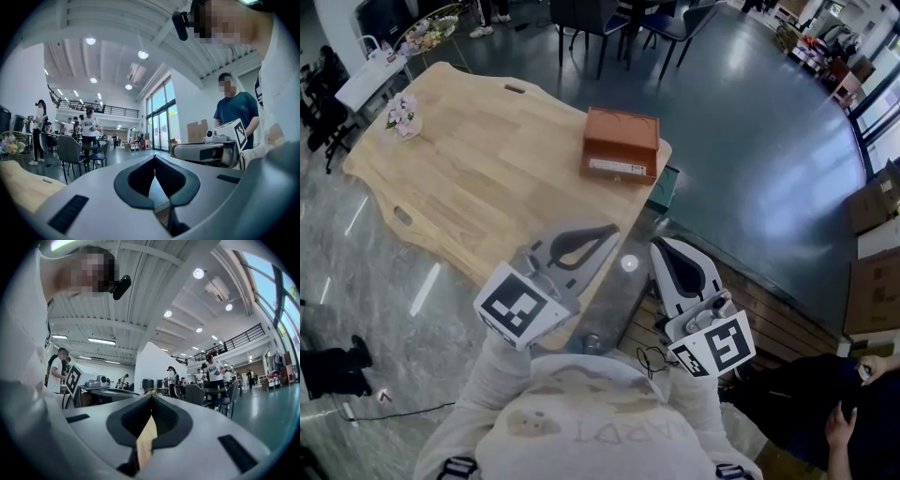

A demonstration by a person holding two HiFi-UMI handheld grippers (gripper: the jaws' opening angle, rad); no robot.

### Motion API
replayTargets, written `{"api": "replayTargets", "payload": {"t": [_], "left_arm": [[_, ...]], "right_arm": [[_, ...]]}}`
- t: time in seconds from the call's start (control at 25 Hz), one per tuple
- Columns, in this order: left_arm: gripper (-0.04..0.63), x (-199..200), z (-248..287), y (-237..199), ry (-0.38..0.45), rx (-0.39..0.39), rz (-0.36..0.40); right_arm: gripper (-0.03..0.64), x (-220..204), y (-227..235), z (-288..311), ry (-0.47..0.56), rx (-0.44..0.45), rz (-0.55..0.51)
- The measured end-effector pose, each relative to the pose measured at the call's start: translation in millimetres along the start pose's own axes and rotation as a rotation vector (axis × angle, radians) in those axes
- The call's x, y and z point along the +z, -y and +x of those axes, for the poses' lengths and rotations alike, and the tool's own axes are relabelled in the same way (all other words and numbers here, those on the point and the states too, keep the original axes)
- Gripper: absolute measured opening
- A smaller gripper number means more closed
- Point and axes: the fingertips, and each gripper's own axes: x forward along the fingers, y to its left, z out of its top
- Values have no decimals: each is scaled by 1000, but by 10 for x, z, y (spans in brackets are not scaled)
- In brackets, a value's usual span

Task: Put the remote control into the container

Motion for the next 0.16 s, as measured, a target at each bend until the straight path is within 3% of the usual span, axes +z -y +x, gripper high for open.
{"api": "replayTargets", "payload": {"t": [0.16], "left_arm": [[12, 5, 39, -41, 1, -1, 4]], "right_arm": [[17, 1, 42, 41, 2, 2, 0]]}}
